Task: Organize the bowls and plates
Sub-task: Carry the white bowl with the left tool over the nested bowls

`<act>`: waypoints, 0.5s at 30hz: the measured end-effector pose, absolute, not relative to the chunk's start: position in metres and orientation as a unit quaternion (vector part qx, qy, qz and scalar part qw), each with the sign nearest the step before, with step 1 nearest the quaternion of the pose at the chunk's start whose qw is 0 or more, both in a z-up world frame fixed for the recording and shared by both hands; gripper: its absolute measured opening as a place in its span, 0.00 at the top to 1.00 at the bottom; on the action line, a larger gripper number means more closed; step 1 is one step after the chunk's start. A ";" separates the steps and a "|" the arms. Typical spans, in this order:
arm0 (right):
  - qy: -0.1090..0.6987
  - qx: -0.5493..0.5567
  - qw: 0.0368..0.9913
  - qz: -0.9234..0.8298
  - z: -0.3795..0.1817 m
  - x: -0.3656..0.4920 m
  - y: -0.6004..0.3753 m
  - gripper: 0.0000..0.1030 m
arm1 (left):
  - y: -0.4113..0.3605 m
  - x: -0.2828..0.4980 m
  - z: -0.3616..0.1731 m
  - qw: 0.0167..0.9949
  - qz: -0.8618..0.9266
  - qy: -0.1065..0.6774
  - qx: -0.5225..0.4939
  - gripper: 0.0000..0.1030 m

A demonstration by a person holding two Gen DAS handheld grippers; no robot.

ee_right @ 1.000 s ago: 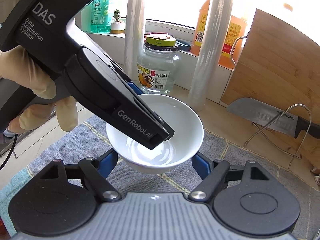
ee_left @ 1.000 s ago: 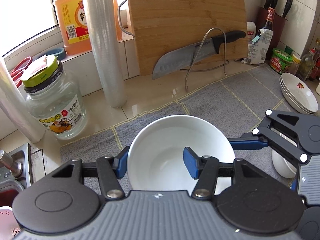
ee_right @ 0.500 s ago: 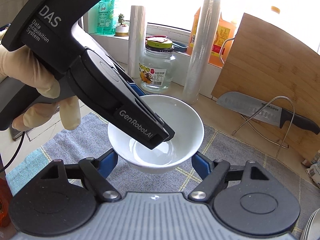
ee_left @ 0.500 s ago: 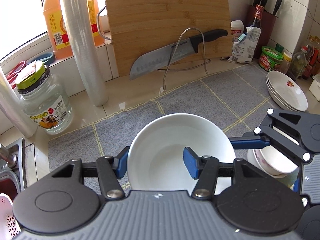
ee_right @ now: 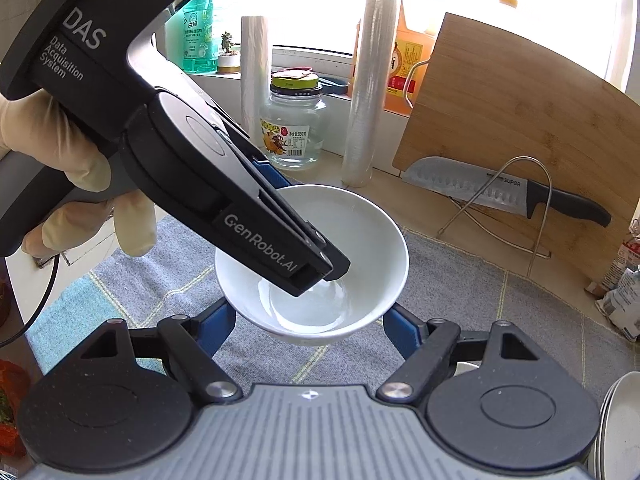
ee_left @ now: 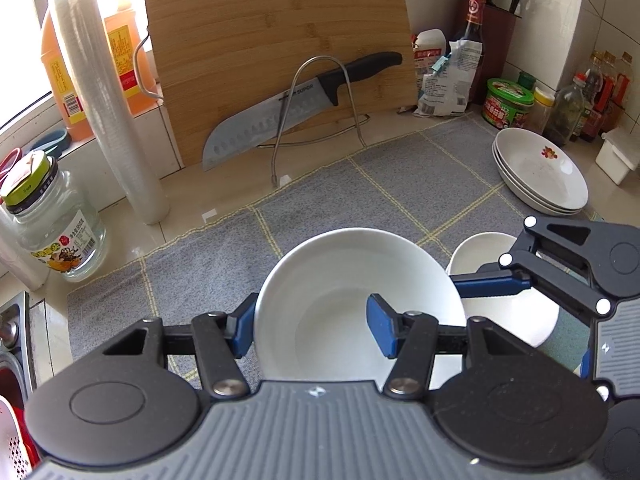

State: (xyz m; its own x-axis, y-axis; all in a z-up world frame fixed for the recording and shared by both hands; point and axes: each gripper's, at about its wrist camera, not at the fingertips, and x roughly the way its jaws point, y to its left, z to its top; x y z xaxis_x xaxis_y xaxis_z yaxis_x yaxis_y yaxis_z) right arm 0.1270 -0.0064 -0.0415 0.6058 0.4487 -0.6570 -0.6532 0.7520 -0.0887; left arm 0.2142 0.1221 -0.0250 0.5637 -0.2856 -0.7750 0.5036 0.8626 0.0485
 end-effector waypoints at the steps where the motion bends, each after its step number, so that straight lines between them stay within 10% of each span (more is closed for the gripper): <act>1: 0.314 -0.161 0.882 0.311 -0.041 0.126 -0.009 0.18 | 0.118 0.213 -0.024 0.874 -0.228 0.408 0.135 0.46; 15: 0.307 -0.145 0.899 0.278 -0.032 0.117 -0.052 0.18 | 0.070 0.211 -0.017 0.867 -0.261 0.396 0.153 0.46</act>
